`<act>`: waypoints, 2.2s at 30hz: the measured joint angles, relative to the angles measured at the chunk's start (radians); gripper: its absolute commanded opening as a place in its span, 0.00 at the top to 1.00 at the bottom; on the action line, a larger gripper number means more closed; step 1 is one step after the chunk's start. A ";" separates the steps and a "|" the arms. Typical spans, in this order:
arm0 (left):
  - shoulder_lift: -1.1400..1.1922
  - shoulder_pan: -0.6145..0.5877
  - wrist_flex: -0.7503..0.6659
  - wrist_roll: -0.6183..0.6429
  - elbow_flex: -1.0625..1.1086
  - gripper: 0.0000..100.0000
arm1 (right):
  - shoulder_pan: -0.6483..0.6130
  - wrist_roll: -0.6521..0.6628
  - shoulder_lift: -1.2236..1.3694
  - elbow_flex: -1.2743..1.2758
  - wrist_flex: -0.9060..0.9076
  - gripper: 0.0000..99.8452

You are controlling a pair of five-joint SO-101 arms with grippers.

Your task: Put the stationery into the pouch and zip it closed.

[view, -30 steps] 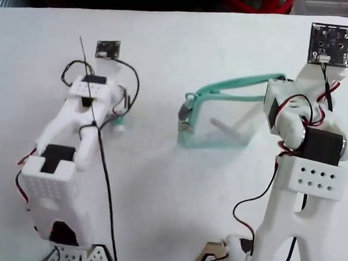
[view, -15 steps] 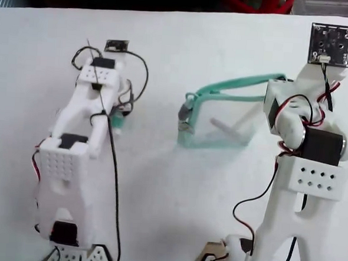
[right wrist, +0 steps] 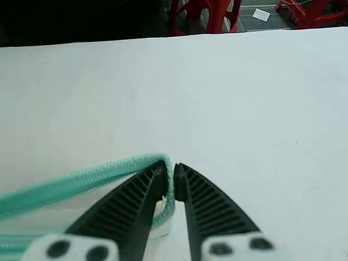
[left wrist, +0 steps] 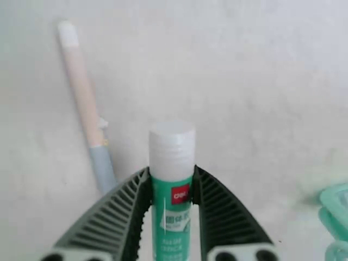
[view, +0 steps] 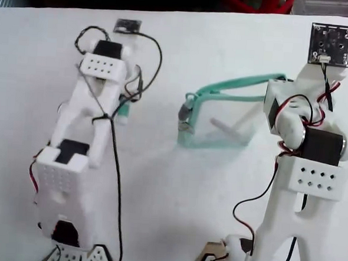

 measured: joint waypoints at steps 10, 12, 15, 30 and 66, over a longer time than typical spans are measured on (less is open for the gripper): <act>-0.206 0.031 0.078 -0.031 -0.008 0.97 | 0.000 0.000 0.000 0.000 0.000 0.98; -0.299 0.086 0.078 -0.031 -0.008 0.97 | 0.000 0.000 -0.005 0.000 0.009 0.98; -0.468 0.184 0.075 -0.032 -0.008 0.97 | 0.000 0.000 -0.040 0.003 0.028 0.98; -0.842 0.578 -0.252 -0.034 0.055 0.97 | -0.052 0.000 -0.110 0.083 0.006 0.98; -1.039 0.666 -1.636 -0.123 1.188 0.97 | -0.043 -0.002 -0.087 0.083 -0.009 0.98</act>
